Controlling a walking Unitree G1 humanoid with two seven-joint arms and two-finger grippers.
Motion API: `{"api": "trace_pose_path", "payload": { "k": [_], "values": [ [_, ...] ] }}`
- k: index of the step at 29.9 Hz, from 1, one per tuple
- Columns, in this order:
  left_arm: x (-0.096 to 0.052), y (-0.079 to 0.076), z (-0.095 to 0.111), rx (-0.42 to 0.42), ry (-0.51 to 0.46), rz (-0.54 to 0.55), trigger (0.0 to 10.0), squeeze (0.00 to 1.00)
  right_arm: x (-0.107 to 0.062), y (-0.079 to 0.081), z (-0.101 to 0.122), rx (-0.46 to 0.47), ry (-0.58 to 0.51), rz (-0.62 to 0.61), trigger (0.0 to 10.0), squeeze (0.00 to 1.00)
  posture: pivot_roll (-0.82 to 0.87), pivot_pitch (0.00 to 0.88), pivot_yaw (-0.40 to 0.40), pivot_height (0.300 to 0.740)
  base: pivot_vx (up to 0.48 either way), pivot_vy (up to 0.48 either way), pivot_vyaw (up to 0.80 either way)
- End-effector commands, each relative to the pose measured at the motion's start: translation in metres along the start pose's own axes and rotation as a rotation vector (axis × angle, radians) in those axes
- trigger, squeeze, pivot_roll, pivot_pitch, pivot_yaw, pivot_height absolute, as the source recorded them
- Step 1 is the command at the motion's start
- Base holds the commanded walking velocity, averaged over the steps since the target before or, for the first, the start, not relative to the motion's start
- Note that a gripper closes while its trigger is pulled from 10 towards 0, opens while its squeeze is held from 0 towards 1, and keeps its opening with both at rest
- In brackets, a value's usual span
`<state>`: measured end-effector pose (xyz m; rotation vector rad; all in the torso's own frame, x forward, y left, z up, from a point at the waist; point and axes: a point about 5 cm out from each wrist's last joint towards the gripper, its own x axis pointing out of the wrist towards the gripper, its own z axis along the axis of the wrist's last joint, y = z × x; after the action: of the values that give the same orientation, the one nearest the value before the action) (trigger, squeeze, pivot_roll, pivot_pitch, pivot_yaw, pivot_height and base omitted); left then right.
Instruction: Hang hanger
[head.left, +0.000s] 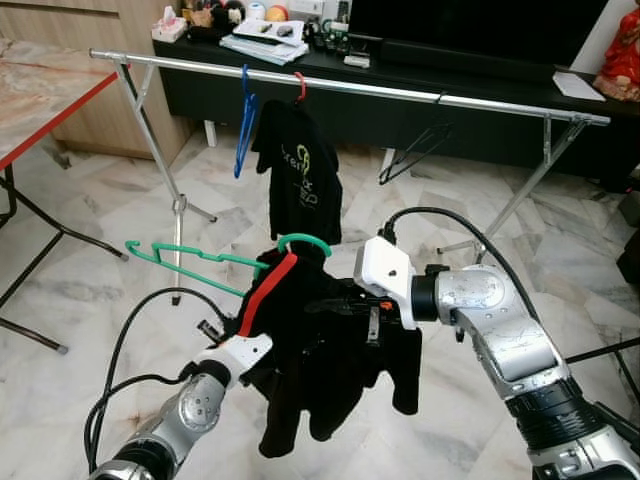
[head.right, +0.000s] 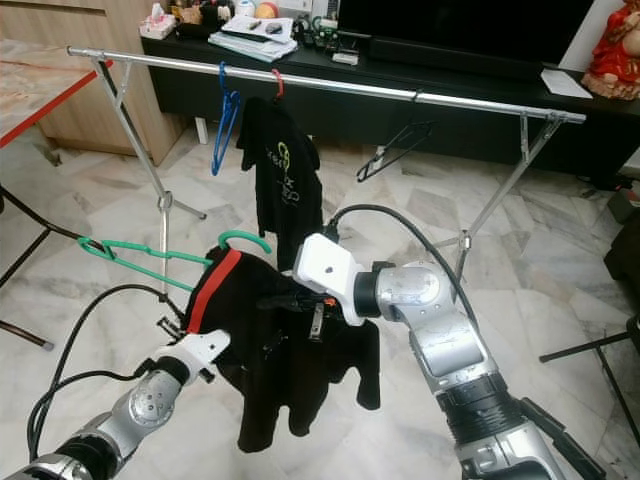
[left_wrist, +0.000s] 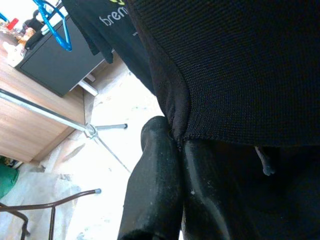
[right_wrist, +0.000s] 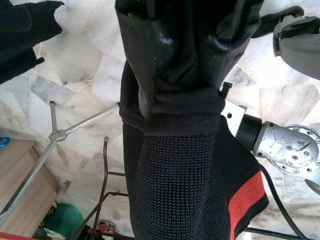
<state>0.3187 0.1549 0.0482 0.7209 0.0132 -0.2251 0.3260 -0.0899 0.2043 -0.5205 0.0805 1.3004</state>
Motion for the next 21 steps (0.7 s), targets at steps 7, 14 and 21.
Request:
{"api": "trace_pose_path", "payload": {
  "k": [7,14,21],
  "values": [
    [-0.005,-0.005,-0.008,-0.055,0.044,-0.003,0.0,0.00,-0.003,0.000,0.002,-0.006,-0.016,-0.016,0.0,0.00,-0.10,0.142,-0.087,0.740,0.000,0.000,0.00],
    [-0.010,-0.004,-0.018,-0.122,0.112,0.016,0.0,0.00,-0.014,-0.003,-0.030,0.055,0.068,-0.084,0.0,0.00,-0.10,0.146,-0.087,0.740,0.000,0.000,0.00],
    [-0.016,-0.001,-0.029,-0.182,0.164,0.034,0.0,0.00,-0.035,-0.006,-0.063,0.163,0.090,-0.184,0.0,0.00,-0.10,0.147,-0.084,0.740,0.000,0.000,0.00]
  ]
}}
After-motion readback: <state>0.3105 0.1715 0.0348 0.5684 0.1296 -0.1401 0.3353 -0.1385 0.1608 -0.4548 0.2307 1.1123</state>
